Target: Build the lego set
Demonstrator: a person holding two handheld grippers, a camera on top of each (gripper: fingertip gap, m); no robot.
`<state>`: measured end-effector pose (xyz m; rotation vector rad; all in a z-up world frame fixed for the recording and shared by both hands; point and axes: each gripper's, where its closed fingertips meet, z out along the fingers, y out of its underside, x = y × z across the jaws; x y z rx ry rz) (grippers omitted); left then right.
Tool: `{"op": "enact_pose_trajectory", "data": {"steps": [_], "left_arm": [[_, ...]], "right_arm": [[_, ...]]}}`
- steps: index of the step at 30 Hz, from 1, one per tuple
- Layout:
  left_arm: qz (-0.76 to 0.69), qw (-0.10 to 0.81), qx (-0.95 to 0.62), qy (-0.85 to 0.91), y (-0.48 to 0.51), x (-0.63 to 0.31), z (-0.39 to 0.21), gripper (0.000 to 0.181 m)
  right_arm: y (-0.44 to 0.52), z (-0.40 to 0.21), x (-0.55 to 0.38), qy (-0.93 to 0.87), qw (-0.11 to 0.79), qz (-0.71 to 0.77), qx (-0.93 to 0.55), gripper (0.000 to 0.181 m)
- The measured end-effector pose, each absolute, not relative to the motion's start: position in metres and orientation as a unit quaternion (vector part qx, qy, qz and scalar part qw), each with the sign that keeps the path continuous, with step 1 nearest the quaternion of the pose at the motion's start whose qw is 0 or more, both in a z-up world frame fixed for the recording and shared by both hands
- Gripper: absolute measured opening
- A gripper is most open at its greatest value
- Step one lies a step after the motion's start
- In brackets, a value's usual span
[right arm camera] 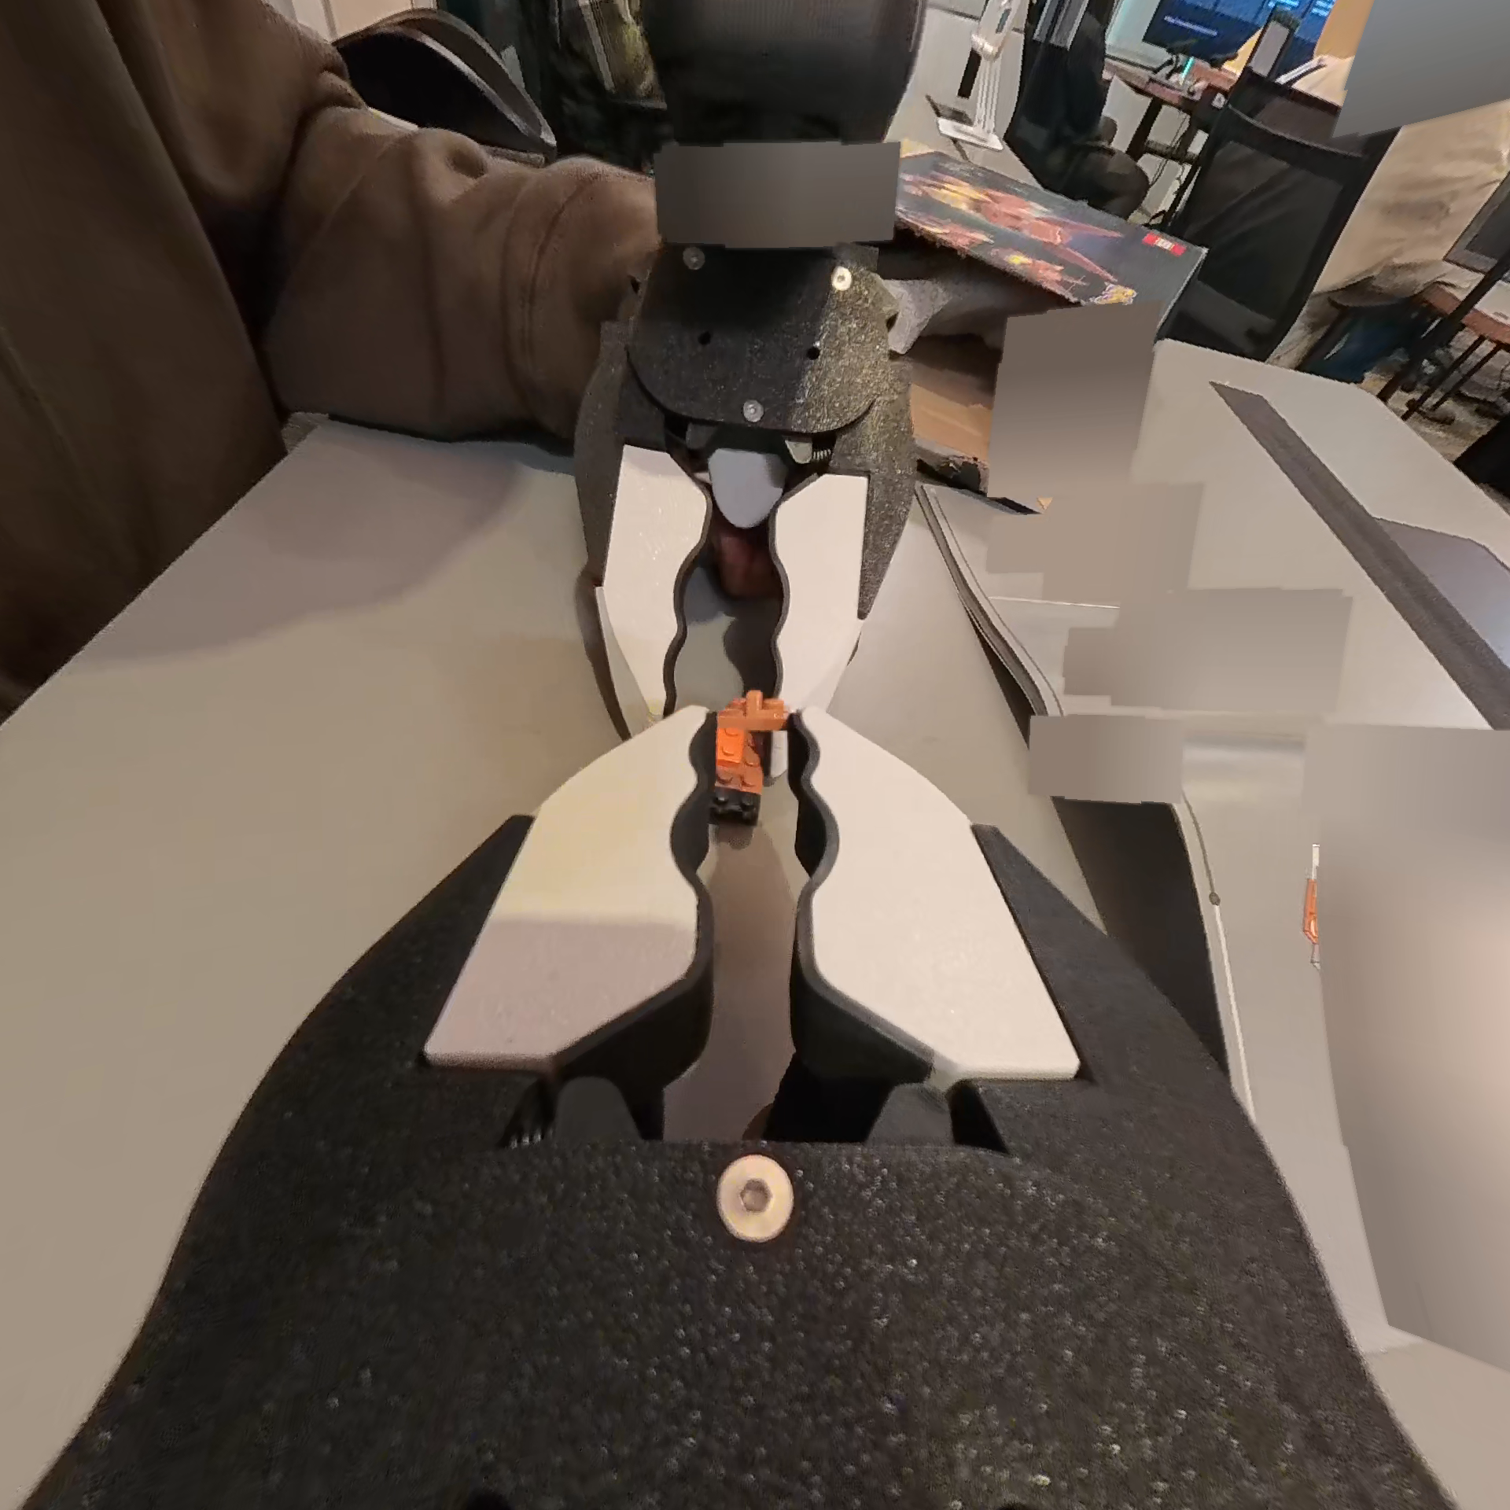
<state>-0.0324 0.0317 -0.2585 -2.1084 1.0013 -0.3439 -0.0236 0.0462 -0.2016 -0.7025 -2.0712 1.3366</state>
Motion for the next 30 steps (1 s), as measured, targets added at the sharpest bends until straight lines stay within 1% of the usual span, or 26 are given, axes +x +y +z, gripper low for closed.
{"op": "enact_pose_trajectory", "data": {"steps": [2, 8, 11, 30], "left_arm": [[-0.137, 0.388, -0.823, 0.392, 0.033, -0.031, -0.257, 0.033], [-0.158, 0.451, -0.794, 0.377, 0.039, -0.026, -0.230, 0.033], [-0.161, 0.468, -0.785, 0.372, 0.040, -0.027, -0.222, 0.033], [-0.172, 0.484, -0.775, 0.369, 0.040, -0.027, -0.215, 0.033]], "right_arm": [[0.046, -0.202, -0.023, -0.776, 0.283, 0.499, -0.263, 0.016], [0.047, -0.204, -0.024, -0.776, 0.272, 0.500, -0.273, 0.016], [0.047, -0.204, -0.025, -0.775, 0.269, 0.500, -0.278, 0.016], [0.050, -0.207, -0.025, -0.779, 0.260, 0.495, -0.282, 0.016]]}}
